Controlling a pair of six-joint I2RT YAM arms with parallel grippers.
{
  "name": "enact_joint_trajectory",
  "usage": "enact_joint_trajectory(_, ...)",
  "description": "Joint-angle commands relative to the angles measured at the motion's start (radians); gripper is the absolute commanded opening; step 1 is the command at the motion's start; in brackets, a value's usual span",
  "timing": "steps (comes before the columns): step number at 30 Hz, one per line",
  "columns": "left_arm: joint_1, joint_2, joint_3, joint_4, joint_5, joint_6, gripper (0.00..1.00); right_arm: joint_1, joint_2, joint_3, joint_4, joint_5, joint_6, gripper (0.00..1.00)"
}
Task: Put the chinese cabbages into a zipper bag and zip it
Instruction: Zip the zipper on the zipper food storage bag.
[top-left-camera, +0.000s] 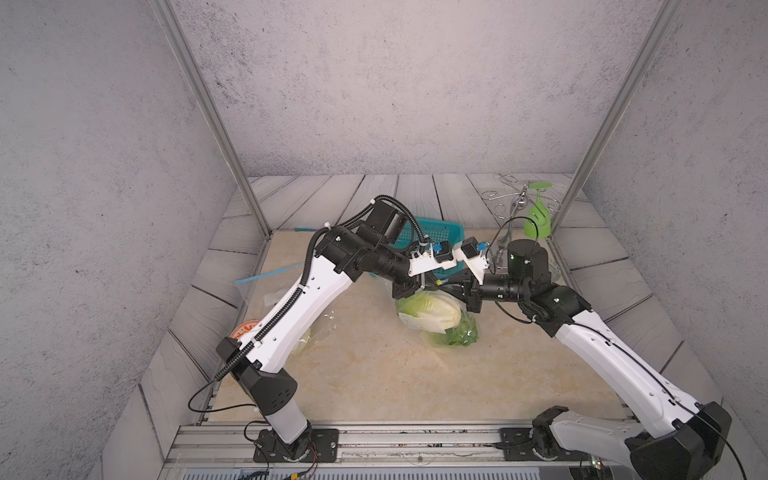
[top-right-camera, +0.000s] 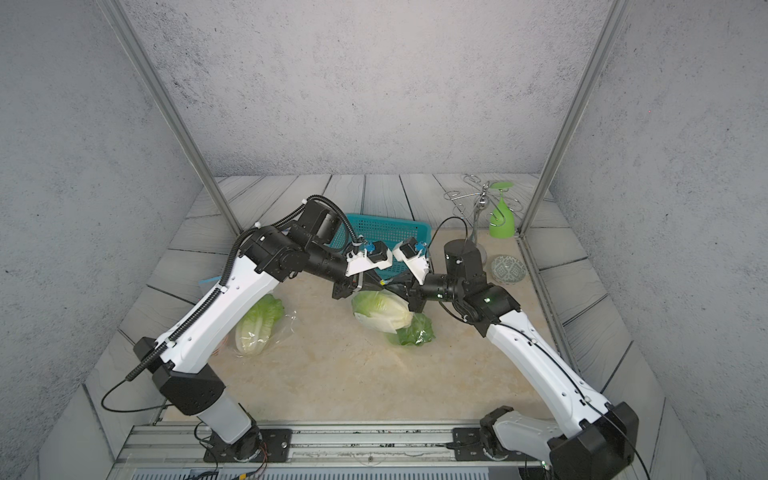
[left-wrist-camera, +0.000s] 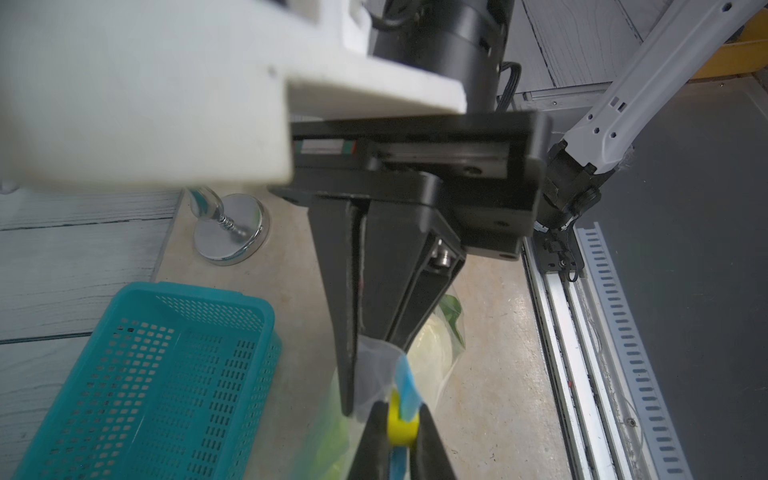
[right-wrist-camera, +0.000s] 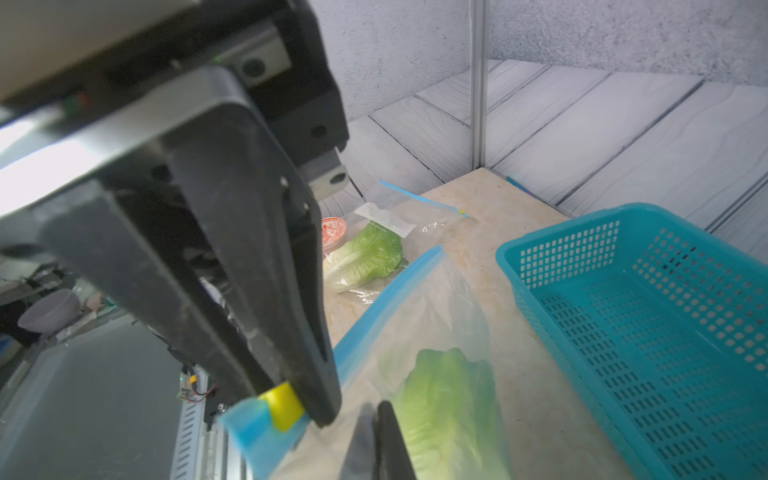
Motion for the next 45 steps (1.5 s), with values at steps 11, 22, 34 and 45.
enact_joint_trajectory(11, 0.1, -0.193, -0.275, 0.19, 0.147, -0.061, 0.47, 0.001, -0.038, -0.021, 0.054, -0.136, 0.006, 0.0)
enact_joint_trajectory(22, 0.097, -0.201, -0.38, 0.381, 0.171, -0.037, 0.48, 0.001, -0.037, -0.015, 0.021, -0.184, -0.001, 0.0)
enact_joint_trajectory(34, 0.104, -0.224, -0.471, 0.405, 0.194, -0.115, 0.0, -0.001, -0.091, 0.018, -0.085, -0.055, -0.048, 0.36)
enact_joint_trajectory(45, 0.104, -0.222, -0.469, 0.362, 0.207, -0.099, 0.0, 0.001, -0.015, 0.135, -0.243, -0.054, -0.12, 0.27)
